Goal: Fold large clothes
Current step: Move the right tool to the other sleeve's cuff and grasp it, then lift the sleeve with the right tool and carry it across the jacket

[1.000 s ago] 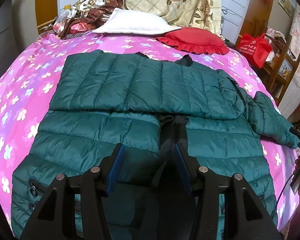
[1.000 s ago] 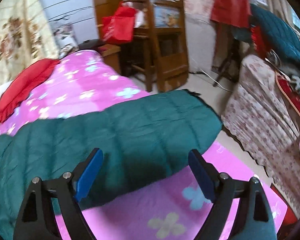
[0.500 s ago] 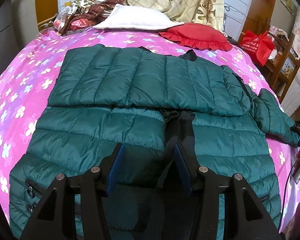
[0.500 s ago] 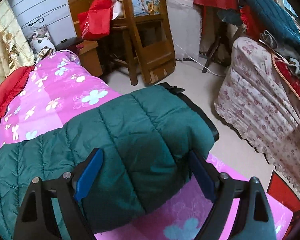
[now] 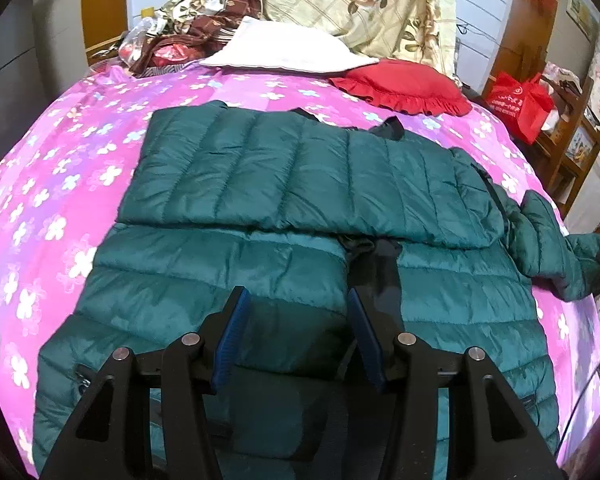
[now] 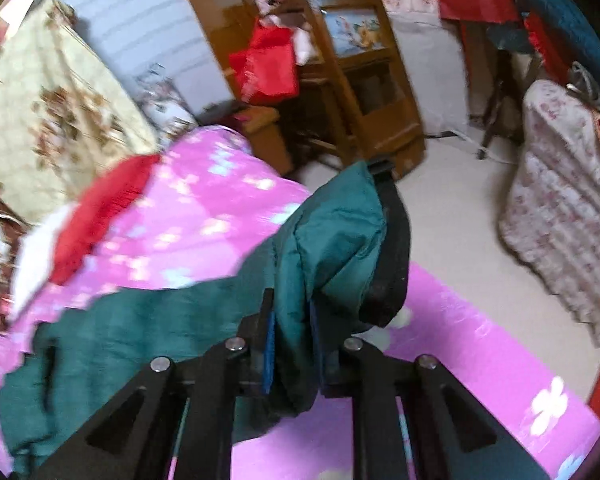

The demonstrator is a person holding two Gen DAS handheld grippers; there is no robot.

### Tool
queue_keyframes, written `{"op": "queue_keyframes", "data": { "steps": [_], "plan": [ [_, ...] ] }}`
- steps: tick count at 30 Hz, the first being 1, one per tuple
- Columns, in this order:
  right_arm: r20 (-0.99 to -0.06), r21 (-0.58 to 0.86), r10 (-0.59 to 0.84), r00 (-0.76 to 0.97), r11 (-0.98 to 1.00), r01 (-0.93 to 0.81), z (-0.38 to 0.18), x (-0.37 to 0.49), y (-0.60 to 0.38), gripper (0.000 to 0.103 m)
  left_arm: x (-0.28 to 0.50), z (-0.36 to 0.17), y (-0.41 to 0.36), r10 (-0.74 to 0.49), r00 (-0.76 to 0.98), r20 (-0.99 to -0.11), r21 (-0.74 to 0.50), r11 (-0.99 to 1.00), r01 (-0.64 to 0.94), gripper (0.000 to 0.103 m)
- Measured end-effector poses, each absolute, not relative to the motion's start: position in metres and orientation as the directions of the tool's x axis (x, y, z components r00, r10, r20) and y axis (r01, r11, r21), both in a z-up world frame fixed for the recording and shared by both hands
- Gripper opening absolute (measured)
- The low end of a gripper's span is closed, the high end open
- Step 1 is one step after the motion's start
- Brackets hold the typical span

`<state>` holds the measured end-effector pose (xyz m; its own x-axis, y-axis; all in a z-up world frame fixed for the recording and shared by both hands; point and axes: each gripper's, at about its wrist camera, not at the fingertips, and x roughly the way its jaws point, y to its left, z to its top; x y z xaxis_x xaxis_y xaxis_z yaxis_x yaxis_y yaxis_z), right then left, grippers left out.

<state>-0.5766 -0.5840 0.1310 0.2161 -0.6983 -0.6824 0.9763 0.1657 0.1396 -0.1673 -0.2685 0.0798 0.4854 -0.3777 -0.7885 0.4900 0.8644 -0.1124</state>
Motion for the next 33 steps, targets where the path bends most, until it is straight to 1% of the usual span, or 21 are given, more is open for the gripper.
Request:
{"op": "queue_keyframes", "data": {
  "steps": [4,9,14,25,33],
  "plan": [
    [-0.656,0.186,-0.683,0.322,0.267,0.946,0.152,-0.551,-0.559,0.015,-0.161,0.085,-0.260,-0.375,0.497,-0.783,-0.121,0.875,0.470,0.029],
    [-0.642,0.166,-0.648,0.410,0.404,0.899,0.170,-0.500,-0.527,0.014,-0.151,0.090,-0.249,-0.350,0.514,-0.783,-0.113,0.893,0.436,0.029],
    [-0.652,0.148,-0.599,0.465,0.501,0.853,0.176,-0.451,-0.498,0.014,-0.142,0.092,-0.237,-0.318,0.540,-0.779,-0.088,0.909,0.408,0.029],
    [-0.704,0.140,-0.479,0.524,0.630,0.764,0.161,-0.367,-0.449,0.014,-0.123,0.090,-0.212,-0.277,0.556,-0.784,-0.080,0.933,0.352,0.029],
    [-0.750,0.116,-0.376,0.544,0.736,0.667,0.140,-0.284,-0.407,0.013,-0.111,0.088,-0.196,-0.254,0.563,-0.786,-0.073,0.943,0.324,0.029]
  ]
}}
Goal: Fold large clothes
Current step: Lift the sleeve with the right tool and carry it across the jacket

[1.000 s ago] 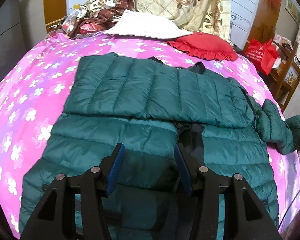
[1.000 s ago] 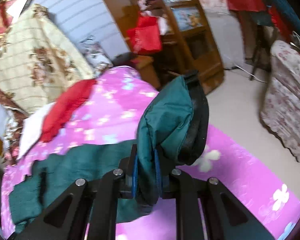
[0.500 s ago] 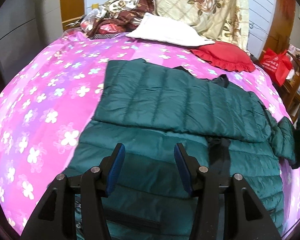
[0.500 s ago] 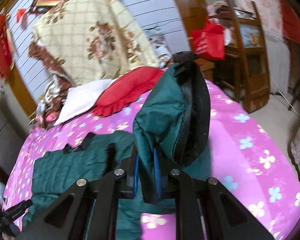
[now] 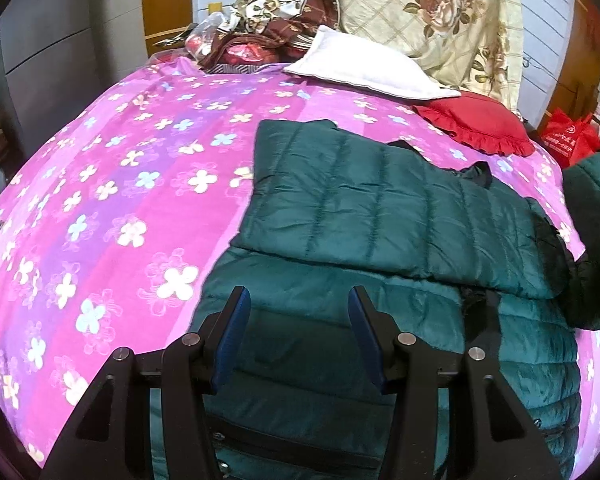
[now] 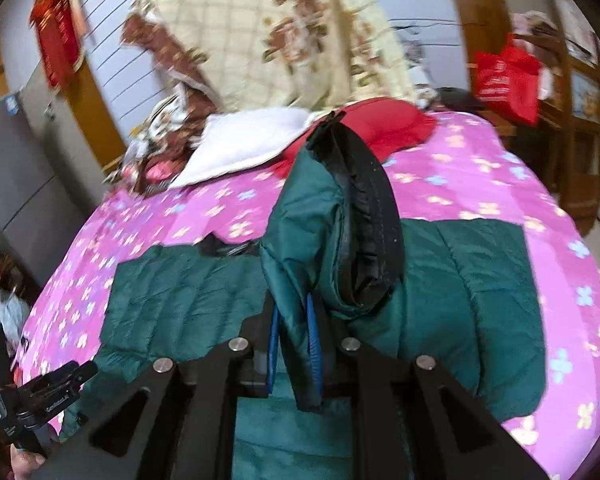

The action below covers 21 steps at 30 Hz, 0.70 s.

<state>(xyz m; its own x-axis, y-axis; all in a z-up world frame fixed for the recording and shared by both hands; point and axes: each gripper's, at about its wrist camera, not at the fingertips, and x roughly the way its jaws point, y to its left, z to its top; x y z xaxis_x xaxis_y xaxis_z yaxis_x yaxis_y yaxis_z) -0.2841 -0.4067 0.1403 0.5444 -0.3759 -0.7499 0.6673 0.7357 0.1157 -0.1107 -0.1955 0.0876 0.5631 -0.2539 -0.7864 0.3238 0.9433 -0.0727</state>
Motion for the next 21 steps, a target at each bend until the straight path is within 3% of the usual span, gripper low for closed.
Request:
{"op": "queue_keyframes", "data": {
  "steps": [21],
  "plan": [
    [-0.863,0.098,-0.201,0.463,0.833,0.544,0.042,-0.156,-0.347,0.014,-0.084,0.065,-0.163,-0.244,0.528,-0.814,-0.119,0.959,0.258,0.029]
  ]
}}
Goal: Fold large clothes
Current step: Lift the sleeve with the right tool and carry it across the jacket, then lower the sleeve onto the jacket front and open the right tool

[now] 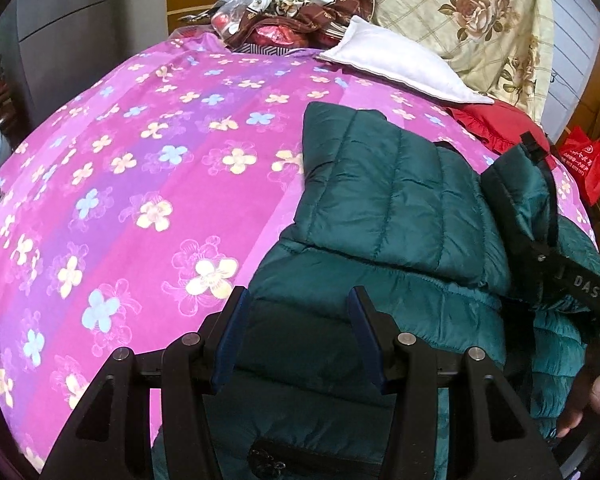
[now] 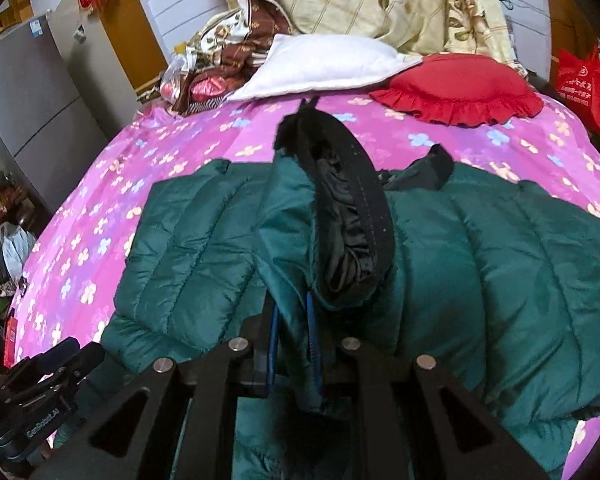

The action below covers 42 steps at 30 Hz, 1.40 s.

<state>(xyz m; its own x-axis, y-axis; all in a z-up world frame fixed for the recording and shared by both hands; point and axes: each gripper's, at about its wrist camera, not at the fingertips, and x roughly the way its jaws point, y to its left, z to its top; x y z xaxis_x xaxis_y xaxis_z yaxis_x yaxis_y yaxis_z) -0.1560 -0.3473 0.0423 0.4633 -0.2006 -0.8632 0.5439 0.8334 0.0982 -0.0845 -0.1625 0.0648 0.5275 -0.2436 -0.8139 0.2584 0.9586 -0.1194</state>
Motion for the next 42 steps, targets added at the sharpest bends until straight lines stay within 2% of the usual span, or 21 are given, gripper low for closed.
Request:
{"op": "queue_keyframes", "data": {
  "steps": [3,5,7,11,15,20,23,28,30,31,36,42],
  "plan": [
    [-0.871,0.112,-0.175,0.459,0.839,0.533,0.039,-0.154,-0.348,0.024,-0.086,0.064,-0.162,-0.268,0.522,-0.810,-0.145,0.953,0.265,0.029],
    [-0.869,0.132,-0.149,0.472,0.849,0.512,0.044,-0.155,-0.346,0.050,-0.087,0.065,-0.161,-0.297,0.519,-0.802,-0.177,0.947,0.269,0.029],
    [-0.862,0.148,-0.133,0.488,0.857,0.494,0.055,-0.162,-0.341,0.057,-0.088,0.068,-0.160,-0.336,0.506,-0.794,-0.221,0.936,0.274,0.029],
    [-0.846,0.158,-0.119,0.520,0.875,0.458,0.081,-0.182,-0.331,0.059,-0.090,0.078,-0.157,-0.421,0.491,-0.763,-0.321,0.906,0.278,0.029],
    [-0.824,0.127,-0.167,0.542,0.877,0.463,0.107,-0.213,-0.331,0.065,-0.090,0.084,-0.163,-0.483,0.461,-0.745,-0.394,0.875,0.280,0.029],
    [-0.810,0.120,-0.220,0.544,0.845,0.521,0.131,-0.256,-0.352,0.067,-0.085,0.088,-0.183,-0.530,0.443,-0.723,-0.457,0.848,0.269,0.036],
    [-0.800,0.115,-0.269,0.536,0.809,0.577,0.142,-0.289,-0.372,0.071,-0.076,0.086,-0.203,-0.524,0.435,-0.732,-0.460,0.851,0.252,0.037],
    [-0.792,0.111,-0.333,0.512,0.745,0.657,0.148,-0.338,-0.402,0.071,-0.056,0.075,-0.234,-0.481,0.412,-0.774,-0.422,0.877,0.232,0.036],
    [-0.787,0.122,-0.359,0.502,0.707,0.696,0.148,-0.359,-0.415,0.071,-0.051,0.075,-0.242,-0.486,0.416,-0.769,-0.417,0.874,0.251,0.021],
    [-0.784,0.130,-0.368,0.500,0.690,0.712,0.147,-0.368,-0.420,0.071,-0.050,0.076,-0.245,-0.490,0.419,-0.765,-0.411,0.871,0.269,0.000],
    [-0.794,0.156,-0.397,0.460,0.599,0.786,0.126,-0.391,-0.445,0.071,-0.046,0.097,-0.252,-0.475,0.478,-0.739,-0.353,0.877,0.326,0.000],
    [-0.792,0.142,-0.400,0.461,0.614,0.777,0.101,-0.355,-0.450,0.065,-0.035,0.125,-0.234,-0.418,0.591,-0.690,-0.255,0.904,0.342,0.000]
  ]
}}
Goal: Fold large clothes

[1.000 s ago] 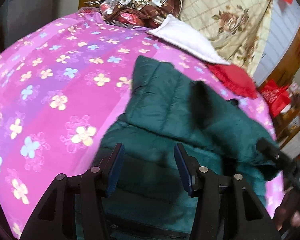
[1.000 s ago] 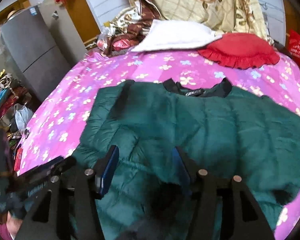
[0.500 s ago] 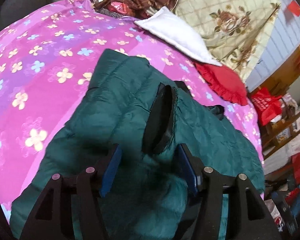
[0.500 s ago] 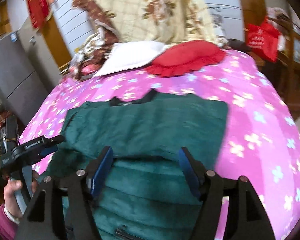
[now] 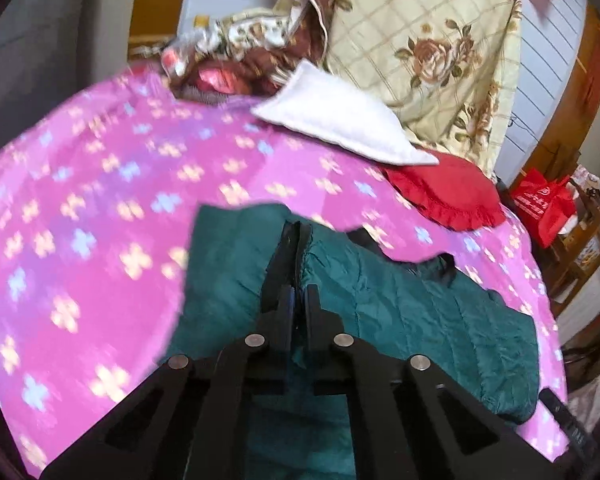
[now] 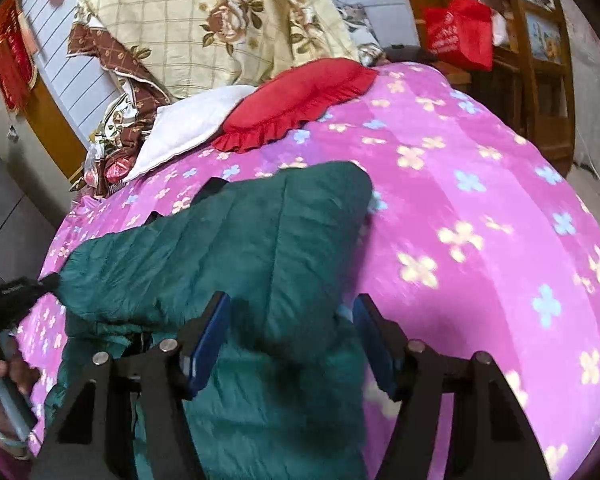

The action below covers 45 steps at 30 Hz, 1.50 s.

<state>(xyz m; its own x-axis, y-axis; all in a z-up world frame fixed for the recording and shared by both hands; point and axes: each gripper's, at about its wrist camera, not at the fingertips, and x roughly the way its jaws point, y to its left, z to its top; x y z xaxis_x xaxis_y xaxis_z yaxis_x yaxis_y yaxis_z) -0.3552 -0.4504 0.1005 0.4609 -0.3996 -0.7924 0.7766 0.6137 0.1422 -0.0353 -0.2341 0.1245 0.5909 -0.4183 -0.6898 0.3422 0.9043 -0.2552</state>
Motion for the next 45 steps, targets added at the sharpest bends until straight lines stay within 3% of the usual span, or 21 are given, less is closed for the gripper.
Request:
{"op": "queue_keyframes", "data": {
  "steps": [13,18,20,23,26,33,45],
  "plan": [
    [-0.842,-0.077,-0.410,0.350,0.734,0.675,0.038,-0.233,-0.452,0.062,-0.019,0.075,-0.200,-0.313,0.587,-0.747,-0.184,0.945,0.269,0.000],
    [-0.847,-0.049,-0.398,0.354,0.719,0.693,0.056,-0.237,-0.456,0.062,-0.020,0.091,-0.190,-0.348,0.573,-0.742,-0.245,0.937,0.250,0.000],
    [-0.828,-0.020,-0.406,0.386,0.710,0.704,0.072,-0.246,-0.452,0.062,-0.024,0.099,-0.186,-0.356,0.592,-0.723,-0.256,0.934,0.249,0.008],
    [-0.813,0.020,-0.390,0.432,0.723,0.690,0.090,-0.255,-0.441,0.062,-0.031,0.106,-0.192,-0.338,0.628,-0.701,-0.210,0.939,0.272,0.012],
    [-0.817,-0.029,-0.403,0.413,0.743,0.669,0.095,-0.252,-0.428,0.062,-0.035,0.102,-0.204,-0.308,0.642,-0.702,-0.140,0.944,0.300,0.012],
    [-0.827,-0.117,-0.448,0.339,0.728,0.676,0.068,-0.239,-0.438,0.062,-0.031,0.066,-0.230,-0.227,0.621,-0.750,-0.012,0.944,0.331,0.014],
    [-0.834,-0.163,-0.468,0.292,0.715,0.680,0.041,-0.219,-0.468,0.062,-0.030,0.056,-0.243,-0.209,0.618,-0.758,0.014,0.942,0.336,0.016]
  ]
}}
